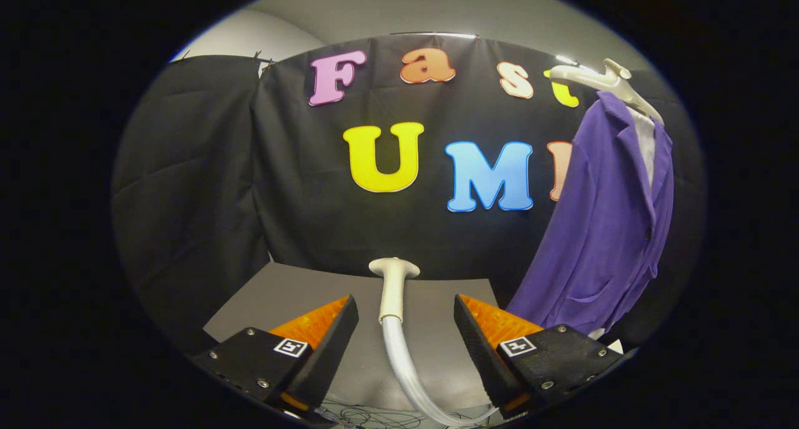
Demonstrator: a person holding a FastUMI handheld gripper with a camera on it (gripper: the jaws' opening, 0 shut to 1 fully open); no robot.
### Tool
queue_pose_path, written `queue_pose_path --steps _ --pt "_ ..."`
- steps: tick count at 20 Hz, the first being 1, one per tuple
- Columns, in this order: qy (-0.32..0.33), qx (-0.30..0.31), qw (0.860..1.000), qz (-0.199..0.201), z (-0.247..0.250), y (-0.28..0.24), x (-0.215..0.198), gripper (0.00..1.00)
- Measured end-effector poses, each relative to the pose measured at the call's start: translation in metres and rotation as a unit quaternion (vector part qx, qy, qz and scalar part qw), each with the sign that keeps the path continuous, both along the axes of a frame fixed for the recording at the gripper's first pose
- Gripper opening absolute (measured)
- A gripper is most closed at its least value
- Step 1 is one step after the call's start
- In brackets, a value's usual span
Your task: Iron the clothes twice with a garment steamer, once on the left side and once on the right side.
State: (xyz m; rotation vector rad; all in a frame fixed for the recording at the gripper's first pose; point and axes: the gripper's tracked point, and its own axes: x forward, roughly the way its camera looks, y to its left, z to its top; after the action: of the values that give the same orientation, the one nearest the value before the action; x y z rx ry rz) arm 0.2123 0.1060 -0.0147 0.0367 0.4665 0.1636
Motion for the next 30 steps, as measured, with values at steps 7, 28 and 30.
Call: queue_pose_path --steps 7,28,30 --pt "0.147 0.02 0.989 -0.018 -0.071 0.033 0.076 0.96" --pt "0.206 -0.018 0.975 -0.079 -0.141 0.035 0.119 0.44" --pt "0.189 -0.015 0.979 -0.079 -0.141 0.033 0.119 0.4"
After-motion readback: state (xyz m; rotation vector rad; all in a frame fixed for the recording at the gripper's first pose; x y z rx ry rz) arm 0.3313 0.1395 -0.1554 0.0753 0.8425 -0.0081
